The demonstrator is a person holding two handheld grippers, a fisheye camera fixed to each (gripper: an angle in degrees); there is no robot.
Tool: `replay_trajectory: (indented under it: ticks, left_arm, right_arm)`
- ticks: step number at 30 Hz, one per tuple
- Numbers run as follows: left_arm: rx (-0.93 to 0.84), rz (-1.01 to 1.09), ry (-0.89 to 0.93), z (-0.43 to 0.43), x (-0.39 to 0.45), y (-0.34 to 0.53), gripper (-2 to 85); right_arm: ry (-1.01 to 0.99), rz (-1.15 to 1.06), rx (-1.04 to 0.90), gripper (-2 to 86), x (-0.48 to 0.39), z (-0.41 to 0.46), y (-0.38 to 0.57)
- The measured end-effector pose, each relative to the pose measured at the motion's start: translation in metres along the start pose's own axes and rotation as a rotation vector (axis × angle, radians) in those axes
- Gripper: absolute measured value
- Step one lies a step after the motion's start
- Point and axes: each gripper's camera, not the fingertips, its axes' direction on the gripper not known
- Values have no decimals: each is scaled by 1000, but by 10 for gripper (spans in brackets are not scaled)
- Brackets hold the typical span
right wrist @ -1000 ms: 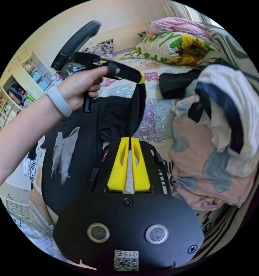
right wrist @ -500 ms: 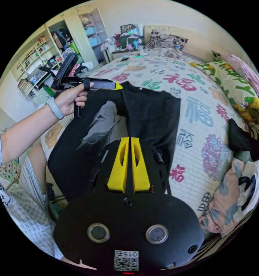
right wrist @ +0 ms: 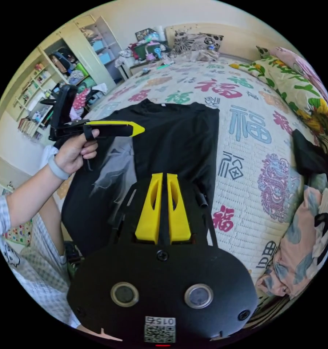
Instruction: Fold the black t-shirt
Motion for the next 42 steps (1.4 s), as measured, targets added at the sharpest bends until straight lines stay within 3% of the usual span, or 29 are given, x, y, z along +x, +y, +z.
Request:
replay_trajectory:
  ticks: [4,8,13,20,24,32,36,42]
  left_arm:
    - [-147,-11,-80,26,-10,-5,-4]
    - [-234,50,-109,8,-25,-7,-5]
    - [-81,160,-88,-21,-6,-53,-2]
    - [-186,141,-27,47,13,-117,-7]
    - [-232,69,-61,60,-6,-121,-8]
    - [-64,69,34,-22,-13,-90,-9]
    - [-20,24,-2,-81,-22,-38,-8]
    - [-135,-27,-74,-118,-42,30,-8]
  right_arm:
    - [99,75,-158,-2,11,43,-9]
    - [55,71,-147,0,17,41,3]
    - [23,173,119,46,50,6,-1]
    - [63,166,-76,25,66,59,-51]
    - [37,214,-39,4,80,62,-49]
    - [86,200,13,0,57,63,-72]
    - [63,52,73,-1,-3,65,-89]
    - [1,-56,-172,-5,-65,147,-112]
